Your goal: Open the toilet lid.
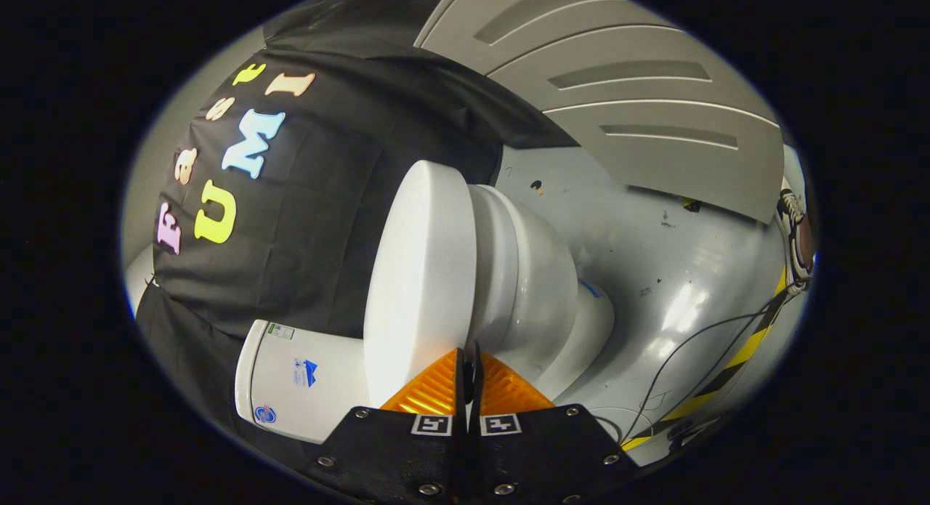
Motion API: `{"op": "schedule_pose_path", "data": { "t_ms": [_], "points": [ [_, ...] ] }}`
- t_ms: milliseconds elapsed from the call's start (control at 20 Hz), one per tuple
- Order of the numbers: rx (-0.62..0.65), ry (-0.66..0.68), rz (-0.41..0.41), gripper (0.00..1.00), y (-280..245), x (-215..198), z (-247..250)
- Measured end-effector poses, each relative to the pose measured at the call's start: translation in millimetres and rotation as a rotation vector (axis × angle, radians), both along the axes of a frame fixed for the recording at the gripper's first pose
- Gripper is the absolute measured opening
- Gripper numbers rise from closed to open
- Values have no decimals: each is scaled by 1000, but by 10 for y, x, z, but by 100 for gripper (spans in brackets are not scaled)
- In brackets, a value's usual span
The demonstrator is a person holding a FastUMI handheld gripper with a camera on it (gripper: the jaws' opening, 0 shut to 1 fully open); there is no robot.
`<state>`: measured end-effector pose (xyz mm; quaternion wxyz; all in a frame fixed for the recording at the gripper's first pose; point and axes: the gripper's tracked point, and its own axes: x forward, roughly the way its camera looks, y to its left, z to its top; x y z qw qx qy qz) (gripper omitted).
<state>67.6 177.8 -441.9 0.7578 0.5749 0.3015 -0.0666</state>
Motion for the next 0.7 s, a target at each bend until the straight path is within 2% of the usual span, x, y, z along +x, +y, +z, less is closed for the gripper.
{"op": "schedule_pose_path", "data": {
  "t_ms": [200,700],
  "points": [
    [-57,21,2,0,-9,16,181],
    [-248,-1,84,0,41,58,763]
  ]
}}
